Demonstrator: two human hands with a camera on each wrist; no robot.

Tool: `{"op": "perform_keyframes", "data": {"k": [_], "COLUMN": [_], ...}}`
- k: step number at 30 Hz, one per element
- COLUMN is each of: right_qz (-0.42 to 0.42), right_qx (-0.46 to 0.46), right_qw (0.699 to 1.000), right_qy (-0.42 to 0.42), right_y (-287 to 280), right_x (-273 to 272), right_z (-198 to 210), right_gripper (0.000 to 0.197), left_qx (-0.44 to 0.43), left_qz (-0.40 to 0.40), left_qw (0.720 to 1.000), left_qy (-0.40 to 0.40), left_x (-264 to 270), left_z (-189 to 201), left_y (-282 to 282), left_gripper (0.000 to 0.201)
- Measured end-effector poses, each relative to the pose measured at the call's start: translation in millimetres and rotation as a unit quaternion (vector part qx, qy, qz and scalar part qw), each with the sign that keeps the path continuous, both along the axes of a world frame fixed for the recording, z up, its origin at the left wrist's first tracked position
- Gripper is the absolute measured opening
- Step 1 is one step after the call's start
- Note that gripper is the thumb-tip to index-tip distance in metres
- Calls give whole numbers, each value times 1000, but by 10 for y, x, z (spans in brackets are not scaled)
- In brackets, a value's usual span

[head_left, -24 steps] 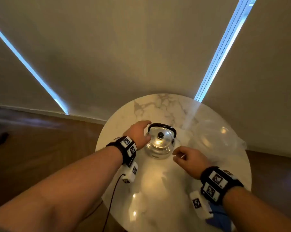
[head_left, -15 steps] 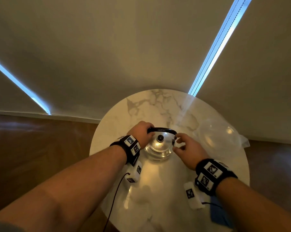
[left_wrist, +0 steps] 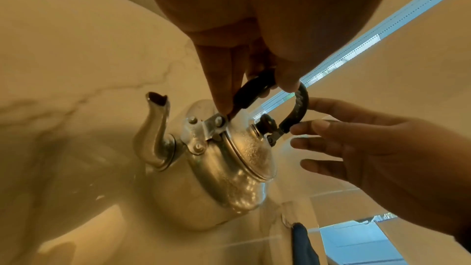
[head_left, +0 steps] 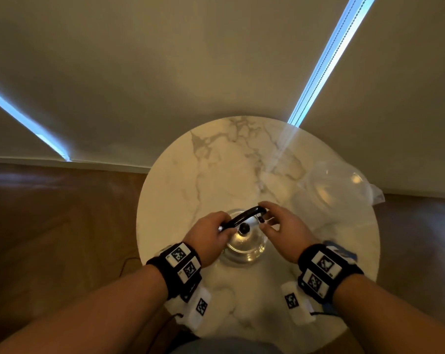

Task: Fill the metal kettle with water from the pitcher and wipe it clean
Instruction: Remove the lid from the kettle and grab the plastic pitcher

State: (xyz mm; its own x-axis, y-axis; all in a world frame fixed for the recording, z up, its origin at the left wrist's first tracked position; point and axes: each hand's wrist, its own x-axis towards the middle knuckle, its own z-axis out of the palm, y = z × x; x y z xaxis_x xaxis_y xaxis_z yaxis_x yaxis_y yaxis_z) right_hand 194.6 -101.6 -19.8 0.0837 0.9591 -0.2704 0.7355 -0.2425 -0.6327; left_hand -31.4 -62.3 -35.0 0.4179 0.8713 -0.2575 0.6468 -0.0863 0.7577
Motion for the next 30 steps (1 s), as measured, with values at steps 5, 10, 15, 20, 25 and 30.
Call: {"op": "perform_keyframes", "data": {"k": [5, 10, 15, 20, 25, 30], "right_qz": [64, 110, 166, 178, 183, 150], "right_qx": [21, 18, -6, 32, 48, 41], "right_qw": [998, 994, 985, 981, 972, 976], "right_qy": [-9, -19, -43, -65, -137, -150], "right_y": [-201, -138, 63, -26, -145, -107], "right_x": [-63, -121, -242, -349, -446, -589], "right_z": [-159, -244, -320, -278, -259, -246], "right_gripper": [62, 68, 65, 62, 31, 17], "left_qx": [-40, -18, -21, 99, 93, 94], "left_qz": [62, 114, 147, 3, -33, -41], "left_qw": [997, 993, 987, 984, 964, 965], "left_qy": [-28, 4, 67, 146, 247, 242], "left_x": [-57, -75, -74, 22, 71, 47], "left_z": [-50, -79, -136, -164, -326, -354], "left_y": [-443, -521, -381, -444, -371, -272], "left_gripper": [16, 26, 48, 90, 124, 121]}}
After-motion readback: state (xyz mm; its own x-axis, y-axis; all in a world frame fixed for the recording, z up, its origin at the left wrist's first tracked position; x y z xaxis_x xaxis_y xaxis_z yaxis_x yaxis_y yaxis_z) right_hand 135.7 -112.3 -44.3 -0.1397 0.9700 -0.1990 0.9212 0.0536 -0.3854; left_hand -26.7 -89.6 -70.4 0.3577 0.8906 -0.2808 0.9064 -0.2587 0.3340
